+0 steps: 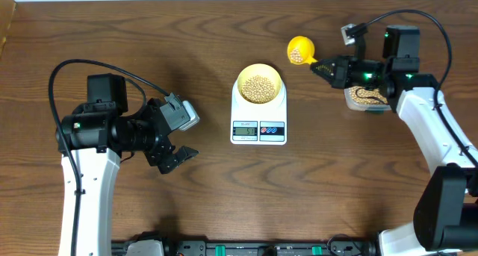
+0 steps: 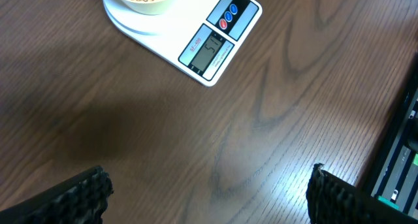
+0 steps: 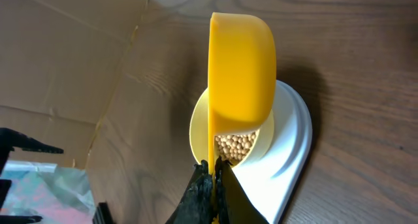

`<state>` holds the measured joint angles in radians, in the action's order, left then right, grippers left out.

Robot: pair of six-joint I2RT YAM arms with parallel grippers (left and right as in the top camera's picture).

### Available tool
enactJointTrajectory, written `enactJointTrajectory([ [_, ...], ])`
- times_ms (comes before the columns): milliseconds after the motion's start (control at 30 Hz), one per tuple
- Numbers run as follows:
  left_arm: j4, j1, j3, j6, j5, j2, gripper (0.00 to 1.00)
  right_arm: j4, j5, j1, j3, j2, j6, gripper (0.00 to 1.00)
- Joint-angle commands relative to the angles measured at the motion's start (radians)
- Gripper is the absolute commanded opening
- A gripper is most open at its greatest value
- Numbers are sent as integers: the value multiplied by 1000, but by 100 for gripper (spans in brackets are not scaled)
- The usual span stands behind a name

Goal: Scoop item into bowl and weigh 50g on scale
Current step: 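Move the scoop right back to the chickpea tub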

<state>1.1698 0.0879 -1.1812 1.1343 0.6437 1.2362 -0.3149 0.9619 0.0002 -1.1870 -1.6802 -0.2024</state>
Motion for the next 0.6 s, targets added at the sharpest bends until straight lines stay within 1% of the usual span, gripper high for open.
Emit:
enactJointTrajectory([
  [0,3,-2,9,17,-5,-3,98,-14,43,-19,4,-7,-10,1],
  [267,3,-2,9,17,-5,-3,98,-94,43,-89,4,-6,-2,1],
  [567,3,-2,9,17,-5,-3,98,-279,32,-251,5,6,178,1],
])
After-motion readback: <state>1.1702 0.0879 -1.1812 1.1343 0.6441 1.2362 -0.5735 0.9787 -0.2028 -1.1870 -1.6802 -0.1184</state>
